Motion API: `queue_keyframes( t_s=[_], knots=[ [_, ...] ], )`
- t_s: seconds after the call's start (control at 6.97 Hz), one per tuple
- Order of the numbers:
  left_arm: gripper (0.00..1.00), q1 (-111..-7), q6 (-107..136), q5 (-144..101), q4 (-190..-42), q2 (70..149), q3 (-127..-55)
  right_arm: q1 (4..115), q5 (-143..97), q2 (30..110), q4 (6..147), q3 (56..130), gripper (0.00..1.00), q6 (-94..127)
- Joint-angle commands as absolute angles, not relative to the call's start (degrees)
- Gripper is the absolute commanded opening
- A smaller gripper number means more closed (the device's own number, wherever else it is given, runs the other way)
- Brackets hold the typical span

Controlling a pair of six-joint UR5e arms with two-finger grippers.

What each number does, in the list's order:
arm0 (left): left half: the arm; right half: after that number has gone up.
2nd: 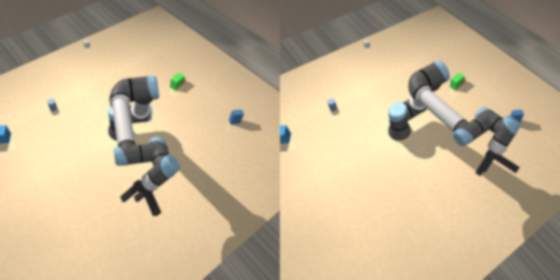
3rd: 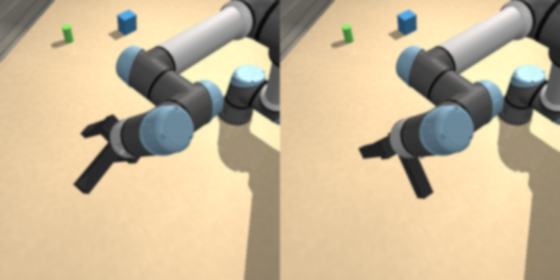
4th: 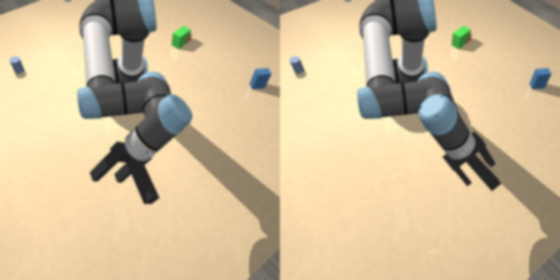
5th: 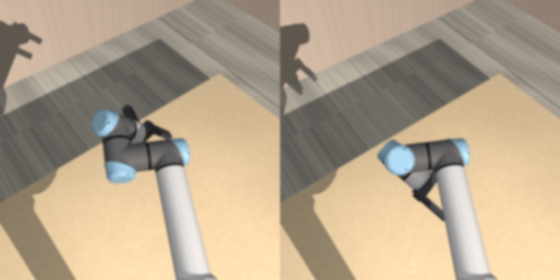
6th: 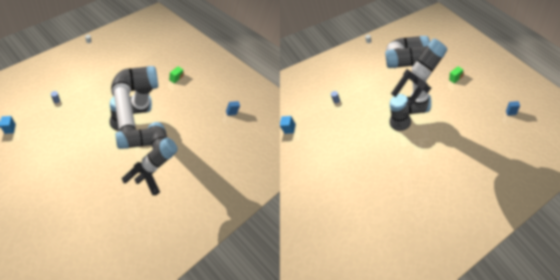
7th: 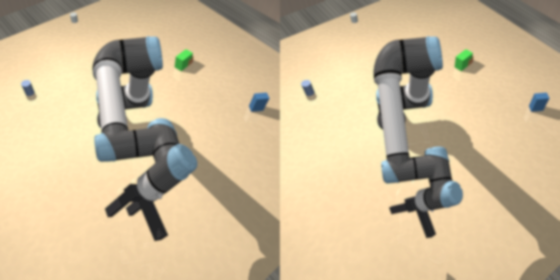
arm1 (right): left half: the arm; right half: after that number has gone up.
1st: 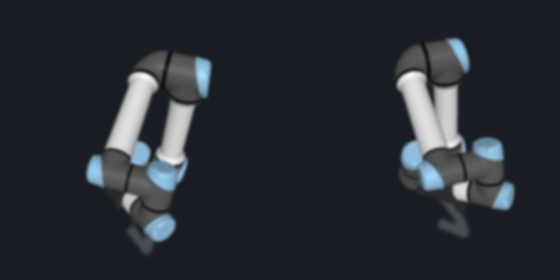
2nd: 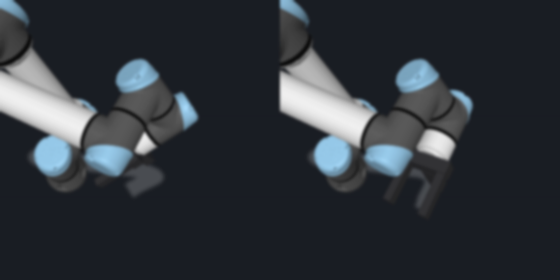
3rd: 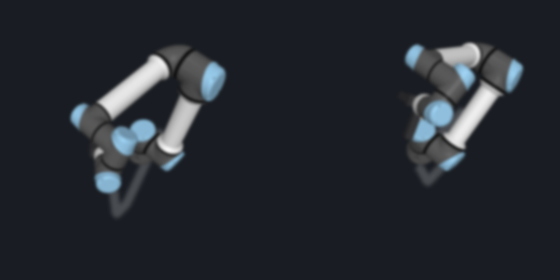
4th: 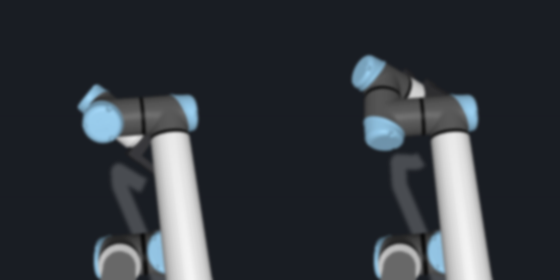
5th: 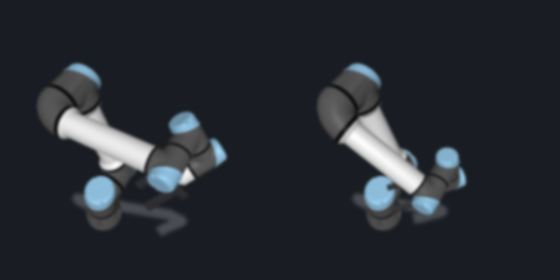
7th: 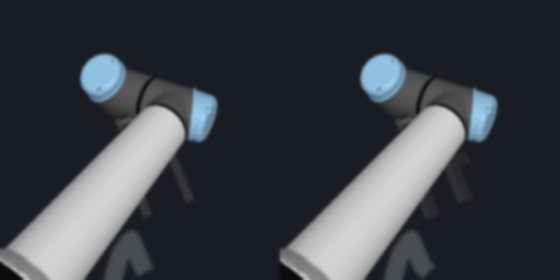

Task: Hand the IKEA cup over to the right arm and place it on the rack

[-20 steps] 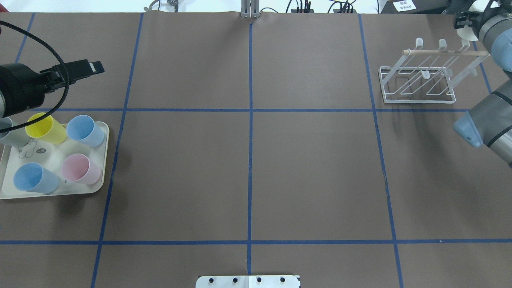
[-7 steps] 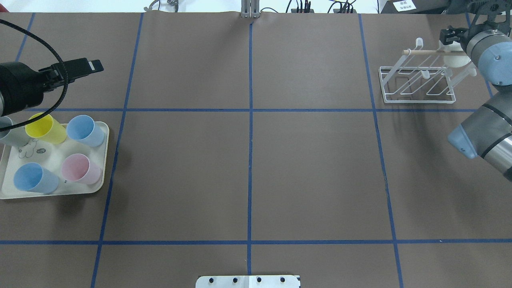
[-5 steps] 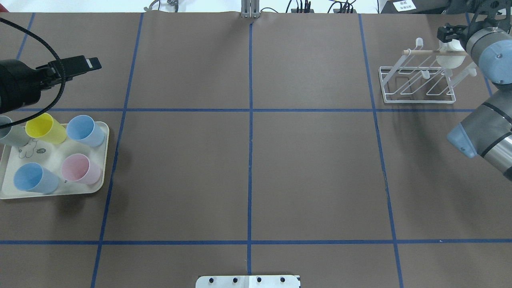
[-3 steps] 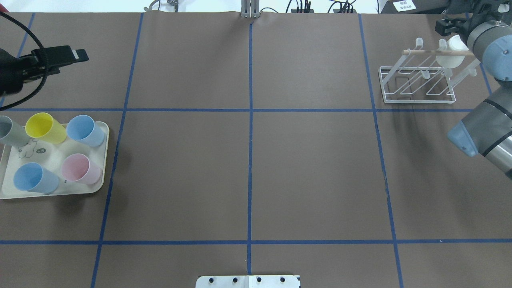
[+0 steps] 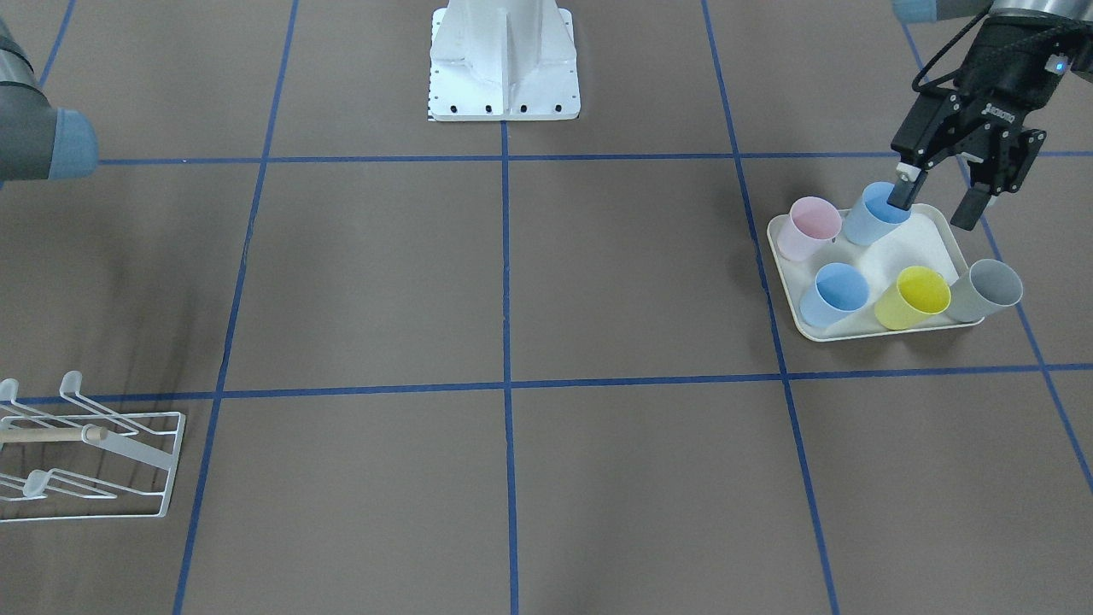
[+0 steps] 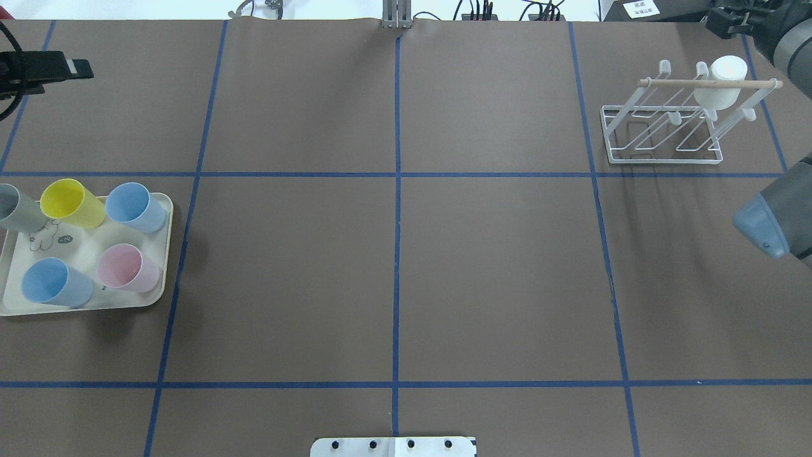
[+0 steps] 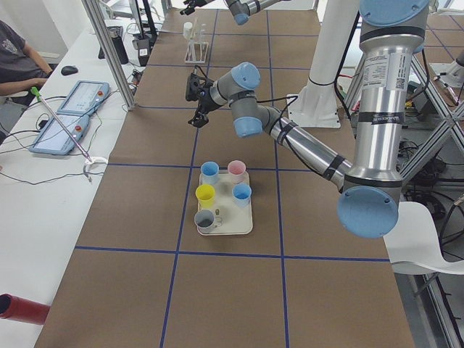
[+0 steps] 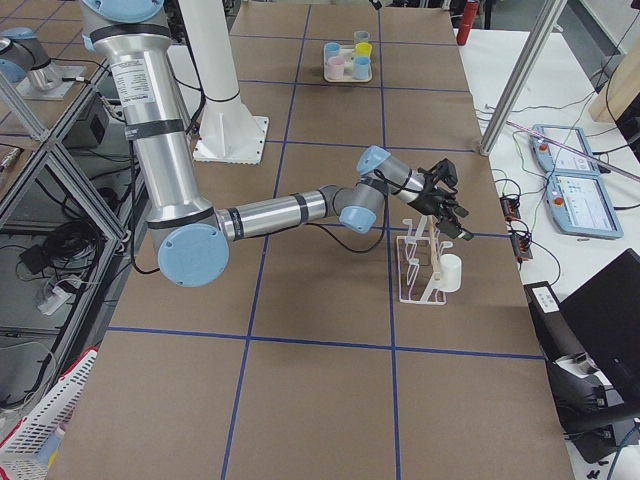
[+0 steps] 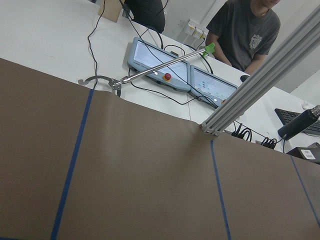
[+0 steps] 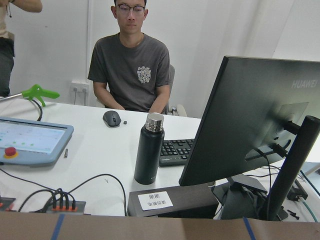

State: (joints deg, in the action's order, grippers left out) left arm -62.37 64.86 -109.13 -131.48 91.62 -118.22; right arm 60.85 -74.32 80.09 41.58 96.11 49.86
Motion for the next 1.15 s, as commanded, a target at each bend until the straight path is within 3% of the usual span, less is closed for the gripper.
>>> queue_keyframes(
  t_s=[0.0,0.57,1.0],
  knots=[
    [1.0,-67.7,54.5,-115.5,-129.6,90.2,-113.9,60.8,-76.7,81.1,41.6,103.7,1.0,64.0],
    [1.0,-68.1,50.9,-125.6,-127.1,78.6,-112.5,55.9,-81.5,79.9,40.2,112.0,1.0,87.1],
    [1.0,-67.3,50.9,-127.2,-127.2,72.7,-110.8,51.3,-81.3,79.7,30.4,111.9,1.0,95.8]
  ],
)
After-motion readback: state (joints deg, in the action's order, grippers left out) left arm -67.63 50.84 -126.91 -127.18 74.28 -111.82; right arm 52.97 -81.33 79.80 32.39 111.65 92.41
